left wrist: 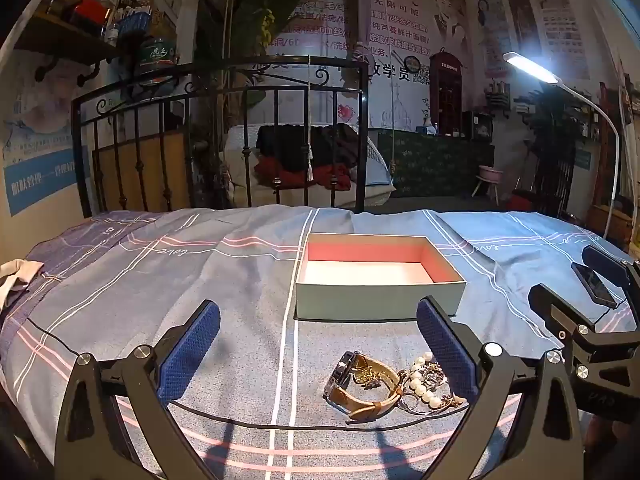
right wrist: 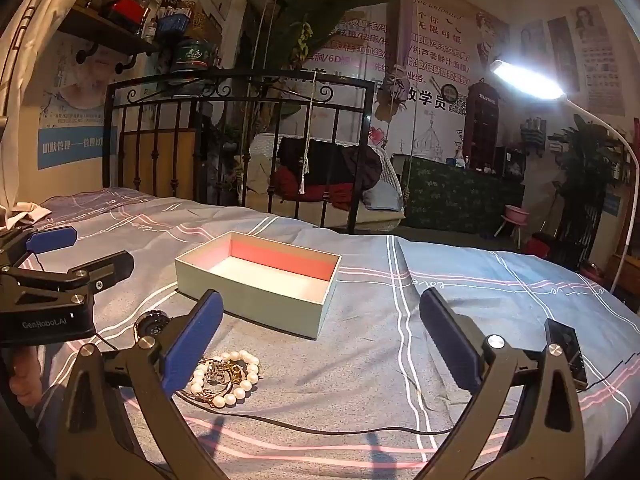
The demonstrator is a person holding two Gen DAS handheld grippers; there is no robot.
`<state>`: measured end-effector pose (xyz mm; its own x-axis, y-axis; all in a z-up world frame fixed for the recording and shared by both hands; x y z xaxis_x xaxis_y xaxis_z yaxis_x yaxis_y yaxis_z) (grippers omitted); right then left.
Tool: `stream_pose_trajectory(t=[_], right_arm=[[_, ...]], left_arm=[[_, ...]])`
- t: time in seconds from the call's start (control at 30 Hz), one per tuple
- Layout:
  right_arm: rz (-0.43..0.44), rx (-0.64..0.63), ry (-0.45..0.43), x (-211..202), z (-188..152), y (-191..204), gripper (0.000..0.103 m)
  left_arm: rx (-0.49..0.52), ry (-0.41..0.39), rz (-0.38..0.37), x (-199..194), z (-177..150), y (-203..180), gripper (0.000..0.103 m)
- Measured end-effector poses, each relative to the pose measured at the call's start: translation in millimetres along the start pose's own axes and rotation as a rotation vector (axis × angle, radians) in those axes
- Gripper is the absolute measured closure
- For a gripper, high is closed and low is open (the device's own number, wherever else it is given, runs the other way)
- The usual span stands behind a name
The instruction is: Organize jewelry
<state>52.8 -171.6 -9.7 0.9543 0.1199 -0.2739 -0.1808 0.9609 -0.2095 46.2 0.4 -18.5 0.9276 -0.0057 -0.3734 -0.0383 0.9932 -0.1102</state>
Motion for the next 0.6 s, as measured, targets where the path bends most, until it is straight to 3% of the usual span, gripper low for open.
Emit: stream_pose_trajectory(t=[0.6], right_arm=[[-0.007, 0.016, 0.004, 2, 3, -12, 0.006]], left_arm=[[0.012, 0.004, 0.002, 2, 0, -3, 0.007]])
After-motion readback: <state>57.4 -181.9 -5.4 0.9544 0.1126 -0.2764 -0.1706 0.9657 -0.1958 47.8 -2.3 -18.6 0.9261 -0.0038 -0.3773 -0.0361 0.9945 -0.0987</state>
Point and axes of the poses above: each gripper's, at about its wrist camera, not at the fingertips, and x roughly the way its jaws point, y to its left, z to its top, the point moved 5 cm from there along x, roughly the way its jaws point, and after that the axes turned 7 degrees about -x, right-handed, at the moved point
